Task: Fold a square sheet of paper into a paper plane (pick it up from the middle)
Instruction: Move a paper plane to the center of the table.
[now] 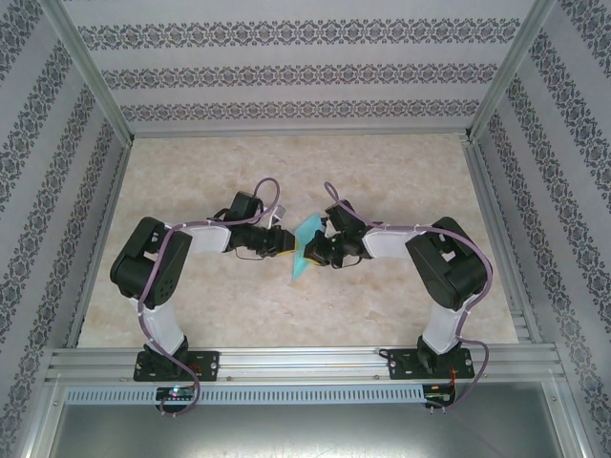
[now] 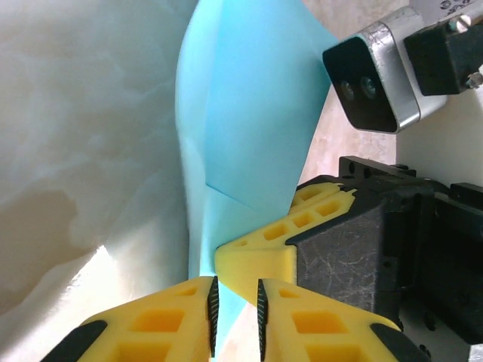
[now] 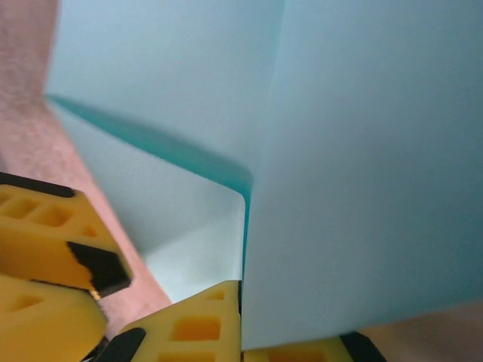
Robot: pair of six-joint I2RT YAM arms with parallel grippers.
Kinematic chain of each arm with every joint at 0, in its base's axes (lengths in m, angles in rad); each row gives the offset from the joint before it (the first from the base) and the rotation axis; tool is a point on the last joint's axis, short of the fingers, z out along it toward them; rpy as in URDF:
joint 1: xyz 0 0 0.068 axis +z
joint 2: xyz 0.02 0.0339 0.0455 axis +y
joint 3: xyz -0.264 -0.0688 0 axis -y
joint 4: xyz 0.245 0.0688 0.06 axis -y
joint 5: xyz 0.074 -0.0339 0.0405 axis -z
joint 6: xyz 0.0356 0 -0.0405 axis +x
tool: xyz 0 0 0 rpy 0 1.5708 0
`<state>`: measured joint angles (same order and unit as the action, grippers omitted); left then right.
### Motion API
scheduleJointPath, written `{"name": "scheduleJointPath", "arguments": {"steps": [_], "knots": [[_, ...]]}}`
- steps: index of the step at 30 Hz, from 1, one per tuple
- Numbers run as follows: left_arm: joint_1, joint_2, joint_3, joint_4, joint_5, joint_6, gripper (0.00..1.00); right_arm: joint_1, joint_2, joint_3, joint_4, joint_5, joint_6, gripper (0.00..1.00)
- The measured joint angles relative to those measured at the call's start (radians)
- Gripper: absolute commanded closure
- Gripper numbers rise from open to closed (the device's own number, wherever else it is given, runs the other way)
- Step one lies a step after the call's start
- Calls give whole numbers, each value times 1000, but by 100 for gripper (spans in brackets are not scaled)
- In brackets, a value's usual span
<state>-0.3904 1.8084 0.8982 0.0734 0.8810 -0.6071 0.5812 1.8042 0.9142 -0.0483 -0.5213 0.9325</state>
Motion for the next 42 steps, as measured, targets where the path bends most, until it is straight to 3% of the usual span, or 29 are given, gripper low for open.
{"name": "scheduleJointPath", "arguments": {"steps": [8, 14, 24, 42], "knots": [[0, -141, 0, -138, -55, 66, 61, 70, -33, 213, -481, 223, -217, 95], [3, -283, -58, -228, -134, 105, 55, 129, 22, 315, -694, 318, -290, 92], [36, -412, -233, -279, -180, 104, 49, 203, 169, 432, -784, 370, -313, 80], [47, -568, -266, -387, -233, 109, 47, 292, 266, 562, -839, 416, -330, 83]]}}
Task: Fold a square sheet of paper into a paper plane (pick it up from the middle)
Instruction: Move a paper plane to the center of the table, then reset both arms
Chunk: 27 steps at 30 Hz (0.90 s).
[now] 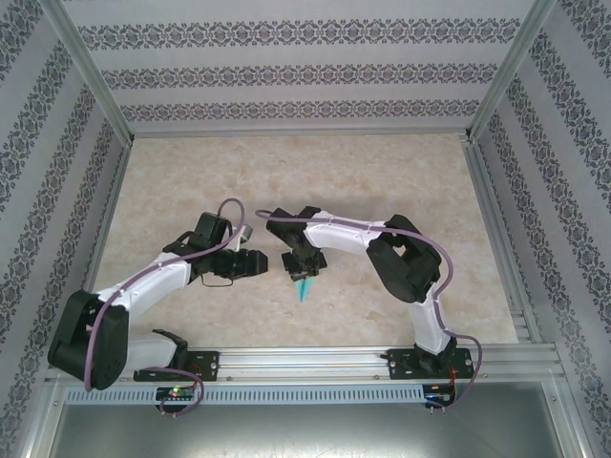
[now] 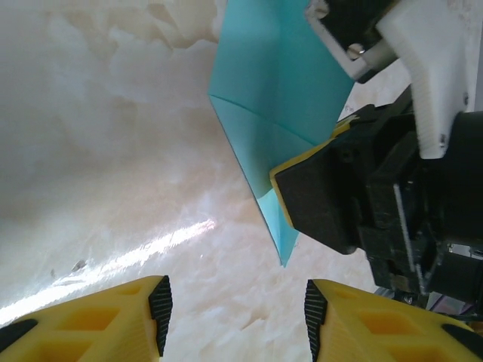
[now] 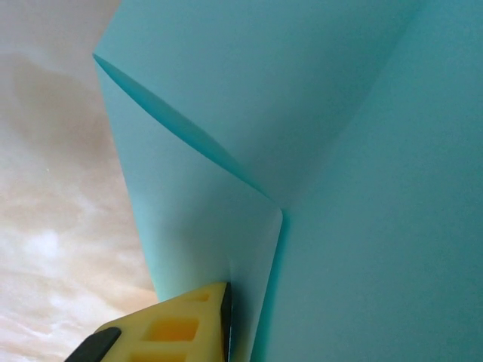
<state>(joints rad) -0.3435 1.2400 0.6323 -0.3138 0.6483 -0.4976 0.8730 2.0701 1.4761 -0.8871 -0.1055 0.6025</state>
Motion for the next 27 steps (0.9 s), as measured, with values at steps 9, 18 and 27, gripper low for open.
{"name": "scheduleJointPath", "arguments": {"steps": [9, 18, 27], "knots": [[33, -57, 0, -89, -56, 8, 46, 48, 12, 31, 4, -15, -8, 85], [45, -21, 19, -107, -76, 27, 36, 51, -21, 13, 21, -45, 0, 71], [45, -10, 123, -159, -154, 96, 16, 36, -190, -16, 4, -67, -3, 58]]}}
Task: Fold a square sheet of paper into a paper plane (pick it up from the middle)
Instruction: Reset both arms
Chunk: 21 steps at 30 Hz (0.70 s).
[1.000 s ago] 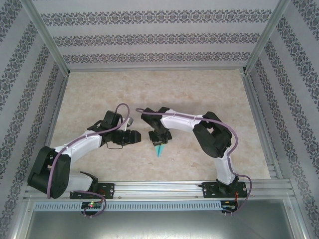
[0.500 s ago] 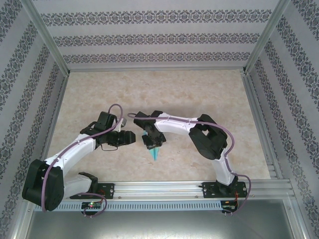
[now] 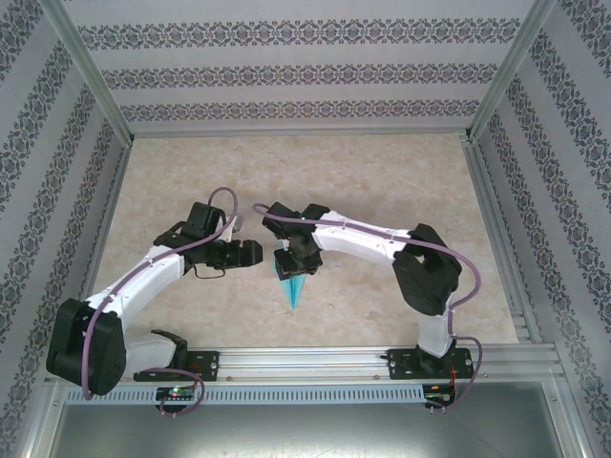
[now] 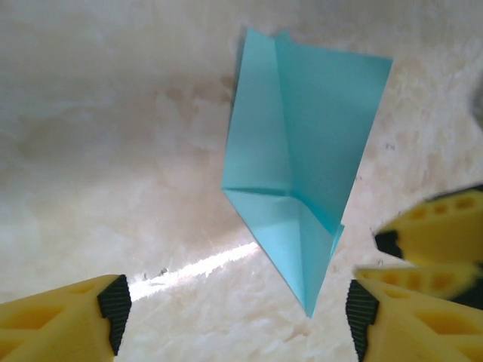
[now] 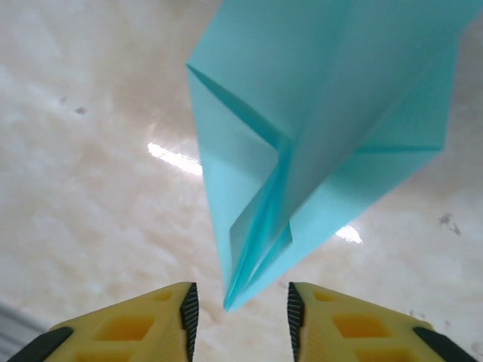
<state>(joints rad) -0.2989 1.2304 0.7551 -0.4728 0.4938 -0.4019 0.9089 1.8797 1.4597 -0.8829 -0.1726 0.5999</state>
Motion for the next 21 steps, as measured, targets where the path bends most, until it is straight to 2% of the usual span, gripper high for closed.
{"name": "scheduleJointPath", "arguments": {"steps": [5, 11, 14, 16, 18, 19, 21], "knots": [[0, 2, 43, -11, -116, 37, 9, -55, -137, -27, -4, 8, -38, 48], [21, 31, 72, 10, -351, 71, 0, -134, -244, -61, 28, 142, -153, 33], [40, 40, 72, 56, -472, 106, 0, -186, -330, -174, 107, 207, -211, 28], [62, 54, 66, 123, -544, 138, 0, -243, -401, -278, 193, 240, -245, 19], [90, 67, 45, 199, -591, 165, 0, -305, -460, -372, 284, 271, -281, 16], [108, 74, 29, 240, -608, 177, 0, -338, -484, -414, 333, 288, -298, 11], [143, 89, -6, 314, -631, 201, 0, -387, -521, -484, 428, 319, -331, 6]]}}
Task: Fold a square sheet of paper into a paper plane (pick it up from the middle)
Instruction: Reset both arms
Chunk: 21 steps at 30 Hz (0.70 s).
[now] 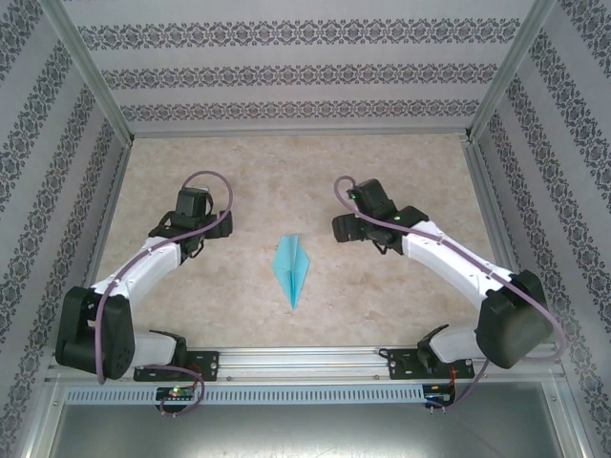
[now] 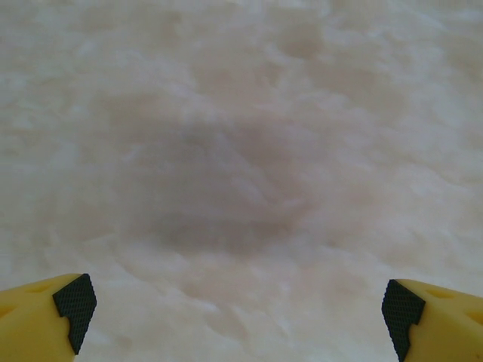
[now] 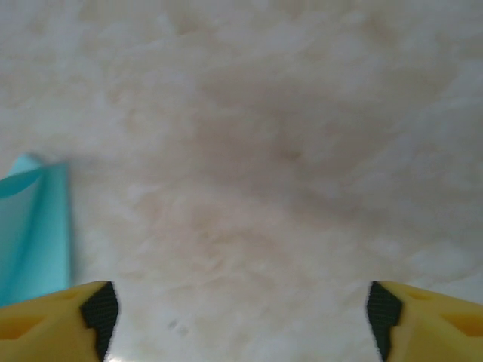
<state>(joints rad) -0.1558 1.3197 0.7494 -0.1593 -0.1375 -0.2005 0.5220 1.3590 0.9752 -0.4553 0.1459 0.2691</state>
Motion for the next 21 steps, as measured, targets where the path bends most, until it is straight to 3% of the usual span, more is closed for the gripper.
{"name": "scheduleJointPath", "arguments": {"steps": [7, 16, 21], "knots": [[89, 97, -70, 211, -2, 73, 0, -158, -53, -206, 333, 48, -95, 2], [93, 222, -119, 467, 2, 156, 0, -365, -80, -398, 688, 21, -157, 2], [93, 270, -119, 513, 2, 175, 0, -406, -76, -414, 788, -2, -204, 2]]}}
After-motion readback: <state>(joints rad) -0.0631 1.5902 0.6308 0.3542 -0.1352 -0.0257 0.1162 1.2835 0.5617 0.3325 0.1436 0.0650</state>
